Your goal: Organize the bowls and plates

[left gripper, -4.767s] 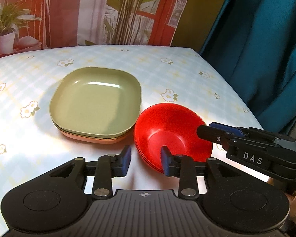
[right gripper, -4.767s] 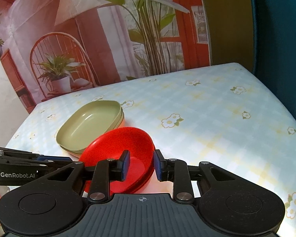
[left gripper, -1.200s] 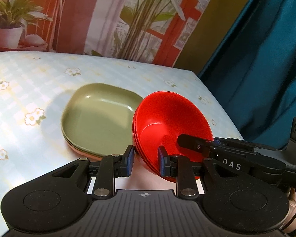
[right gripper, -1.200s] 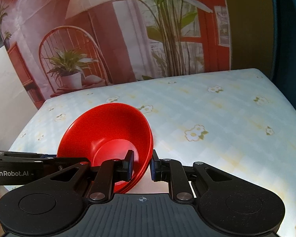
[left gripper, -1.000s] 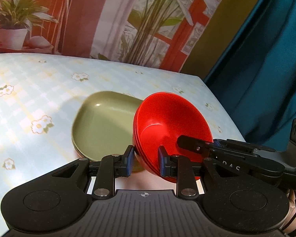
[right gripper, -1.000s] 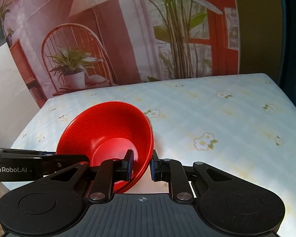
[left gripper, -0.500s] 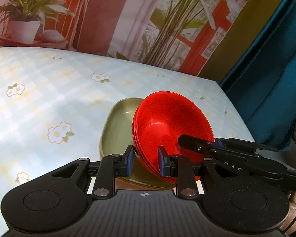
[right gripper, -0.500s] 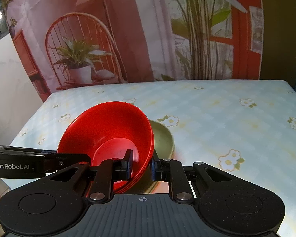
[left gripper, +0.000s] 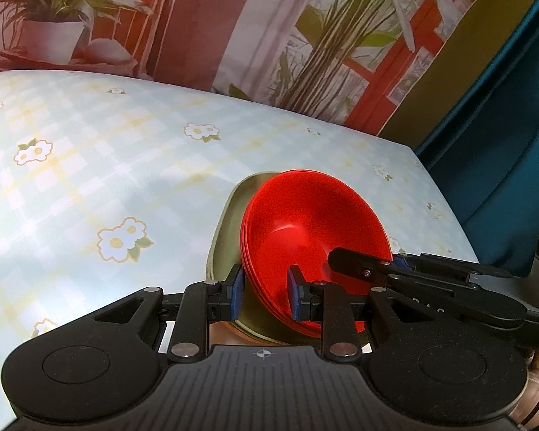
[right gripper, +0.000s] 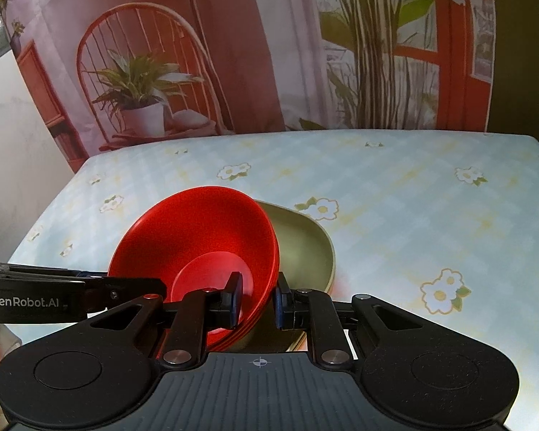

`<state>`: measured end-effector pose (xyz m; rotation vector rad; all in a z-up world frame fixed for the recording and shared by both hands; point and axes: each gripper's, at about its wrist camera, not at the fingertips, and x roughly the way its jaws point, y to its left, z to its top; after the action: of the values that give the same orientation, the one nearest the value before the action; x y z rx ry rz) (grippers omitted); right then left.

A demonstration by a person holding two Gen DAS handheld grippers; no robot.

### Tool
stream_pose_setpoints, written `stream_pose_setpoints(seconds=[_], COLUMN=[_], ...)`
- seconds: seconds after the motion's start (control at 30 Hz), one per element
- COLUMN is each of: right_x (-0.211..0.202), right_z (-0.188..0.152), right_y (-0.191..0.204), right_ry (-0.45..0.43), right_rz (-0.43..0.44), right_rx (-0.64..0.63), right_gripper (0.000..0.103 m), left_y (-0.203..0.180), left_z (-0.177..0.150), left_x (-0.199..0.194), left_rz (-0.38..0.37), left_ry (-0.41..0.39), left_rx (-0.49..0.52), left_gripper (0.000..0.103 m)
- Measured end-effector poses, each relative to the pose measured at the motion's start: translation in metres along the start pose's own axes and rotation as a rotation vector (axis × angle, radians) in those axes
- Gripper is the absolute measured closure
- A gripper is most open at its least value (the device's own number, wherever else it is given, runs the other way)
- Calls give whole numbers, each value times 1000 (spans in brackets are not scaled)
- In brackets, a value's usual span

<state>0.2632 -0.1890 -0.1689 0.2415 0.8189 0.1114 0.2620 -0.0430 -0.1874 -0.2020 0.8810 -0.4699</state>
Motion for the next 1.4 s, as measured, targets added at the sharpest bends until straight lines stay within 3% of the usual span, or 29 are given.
stream_pose_setpoints(seconds=[0.4, 0.5, 0.57, 0.63, 0.9, 1.07, 1.17, 1.23, 1.4], right_x=[8, 6, 3, 0, -23, -42, -54, -62, -81], right_z=[3, 4, 4, 5, 9, 11, 12, 13, 16], right_y=[3, 3, 3, 3, 3, 2, 2, 2, 4], right_ry=[10, 7, 1, -6, -47, -85, -108, -125, -162], right_rz=[-5, -11, -13, -20, -38, -42, -54, -58, -68], right_rx=[-5, -7, -9, -11, -16, -19, -20, -18, -24], right_gripper=[85, 80, 80, 79, 63, 47, 37, 31, 13], left_y=[-2, -4, -4, -6, -12, -21, -27, -31, -36], left_z=[3, 4, 4, 5, 6, 6, 6, 5, 3], left_x=[-7, -11, -14, -16, -34, -51, -61, -70, -90], left_rz=[29, 37, 43, 53, 85, 105, 119, 128, 147], left_ry=[-34, -45, -53, -65, -108, -146, -170, -190, -233], left_rx=[6, 16, 22, 29, 66, 100, 124, 140, 161], left_gripper=[76, 75, 72, 62, 52, 42, 30, 16, 6])
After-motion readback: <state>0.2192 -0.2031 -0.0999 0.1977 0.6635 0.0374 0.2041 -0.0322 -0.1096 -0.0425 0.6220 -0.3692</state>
